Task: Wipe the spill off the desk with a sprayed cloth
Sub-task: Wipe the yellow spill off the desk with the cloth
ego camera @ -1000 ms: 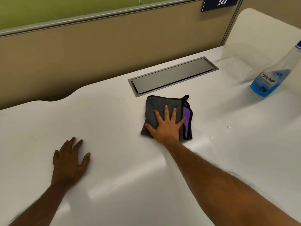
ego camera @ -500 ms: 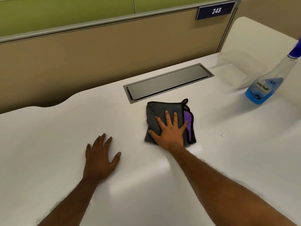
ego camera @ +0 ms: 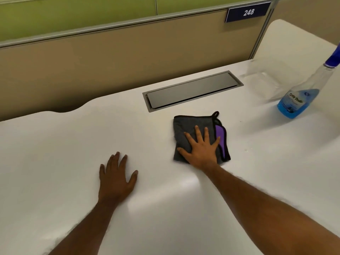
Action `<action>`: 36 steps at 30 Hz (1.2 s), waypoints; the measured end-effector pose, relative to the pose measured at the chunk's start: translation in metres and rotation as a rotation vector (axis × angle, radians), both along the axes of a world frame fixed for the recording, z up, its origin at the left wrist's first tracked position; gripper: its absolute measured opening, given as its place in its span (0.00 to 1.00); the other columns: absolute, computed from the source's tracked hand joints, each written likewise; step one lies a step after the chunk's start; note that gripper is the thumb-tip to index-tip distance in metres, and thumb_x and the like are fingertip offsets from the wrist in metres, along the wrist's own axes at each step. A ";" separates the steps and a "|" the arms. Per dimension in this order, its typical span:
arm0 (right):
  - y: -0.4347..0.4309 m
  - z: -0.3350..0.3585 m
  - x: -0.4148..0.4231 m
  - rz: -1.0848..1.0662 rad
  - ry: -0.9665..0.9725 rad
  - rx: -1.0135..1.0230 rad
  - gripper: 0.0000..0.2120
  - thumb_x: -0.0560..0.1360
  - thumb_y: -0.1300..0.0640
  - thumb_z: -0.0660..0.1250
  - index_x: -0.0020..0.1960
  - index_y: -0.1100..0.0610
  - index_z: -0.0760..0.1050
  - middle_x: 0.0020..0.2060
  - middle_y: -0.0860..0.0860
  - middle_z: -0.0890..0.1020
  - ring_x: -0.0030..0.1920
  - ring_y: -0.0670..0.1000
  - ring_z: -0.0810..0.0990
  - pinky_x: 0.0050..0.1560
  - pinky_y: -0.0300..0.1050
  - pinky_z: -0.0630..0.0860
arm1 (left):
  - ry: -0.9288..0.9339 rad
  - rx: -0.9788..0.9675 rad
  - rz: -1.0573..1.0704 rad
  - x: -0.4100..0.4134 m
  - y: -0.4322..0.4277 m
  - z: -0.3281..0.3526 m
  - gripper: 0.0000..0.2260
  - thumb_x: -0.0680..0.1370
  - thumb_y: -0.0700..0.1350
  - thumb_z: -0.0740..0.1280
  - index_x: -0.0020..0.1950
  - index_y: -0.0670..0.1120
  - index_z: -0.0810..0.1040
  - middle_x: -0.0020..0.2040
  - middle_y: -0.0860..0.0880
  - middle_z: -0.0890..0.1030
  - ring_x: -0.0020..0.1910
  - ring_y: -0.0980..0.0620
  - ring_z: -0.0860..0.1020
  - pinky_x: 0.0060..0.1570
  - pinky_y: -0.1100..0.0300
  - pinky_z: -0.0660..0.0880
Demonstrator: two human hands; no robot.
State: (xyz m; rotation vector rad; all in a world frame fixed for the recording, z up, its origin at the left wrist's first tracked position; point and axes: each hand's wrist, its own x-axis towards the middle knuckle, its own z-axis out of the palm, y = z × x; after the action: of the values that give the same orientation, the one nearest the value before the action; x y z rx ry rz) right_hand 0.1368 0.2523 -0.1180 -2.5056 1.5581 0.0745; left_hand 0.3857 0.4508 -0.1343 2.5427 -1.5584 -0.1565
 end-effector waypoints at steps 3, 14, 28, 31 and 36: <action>0.040 -0.004 0.010 0.243 -0.032 -0.003 0.36 0.72 0.25 0.46 0.77 0.36 0.50 0.79 0.48 0.42 0.78 0.58 0.37 0.67 0.77 0.33 | 0.018 -0.011 -0.002 -0.012 0.002 0.002 0.36 0.74 0.66 0.48 0.77 0.48 0.62 0.78 0.45 0.58 0.78 0.46 0.55 0.75 0.42 0.50; 0.061 -0.002 -0.029 -0.123 -0.021 -0.010 0.36 0.72 0.26 0.47 0.77 0.37 0.51 0.80 0.48 0.46 0.78 0.58 0.39 0.68 0.76 0.35 | -0.022 0.015 -0.115 -0.017 0.034 0.002 0.34 0.76 0.65 0.49 0.76 0.47 0.63 0.78 0.45 0.60 0.77 0.46 0.57 0.75 0.43 0.51; 0.080 0.001 -0.099 -0.187 -0.029 0.006 0.38 0.69 0.25 0.45 0.76 0.36 0.52 0.79 0.45 0.45 0.79 0.55 0.40 0.69 0.74 0.36 | -0.023 0.019 -0.229 -0.039 0.053 -0.002 0.41 0.74 0.72 0.40 0.78 0.48 0.58 0.80 0.47 0.54 0.79 0.48 0.49 0.75 0.42 0.46; 0.112 -0.003 -0.082 0.090 -0.045 -0.006 0.36 0.71 0.26 0.49 0.76 0.36 0.50 0.79 0.46 0.43 0.78 0.57 0.38 0.68 0.76 0.36 | 0.013 0.021 -0.187 -0.053 0.048 -0.001 0.43 0.73 0.73 0.40 0.77 0.46 0.60 0.79 0.45 0.56 0.79 0.46 0.51 0.75 0.40 0.48; 0.096 -0.007 -0.109 0.409 -0.071 -0.053 0.32 0.74 0.28 0.53 0.75 0.34 0.54 0.79 0.43 0.48 0.79 0.52 0.41 0.69 0.75 0.37 | 0.032 -0.011 -0.184 -0.068 0.031 0.004 0.42 0.73 0.73 0.40 0.73 0.46 0.68 0.76 0.46 0.64 0.76 0.44 0.60 0.73 0.40 0.55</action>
State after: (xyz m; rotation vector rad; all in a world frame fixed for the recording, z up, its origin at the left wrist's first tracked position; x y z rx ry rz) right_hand 0.0283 0.3487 -0.1247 -2.7948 1.0146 0.0008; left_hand 0.3177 0.4820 -0.1301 2.3736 -1.7736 -0.2076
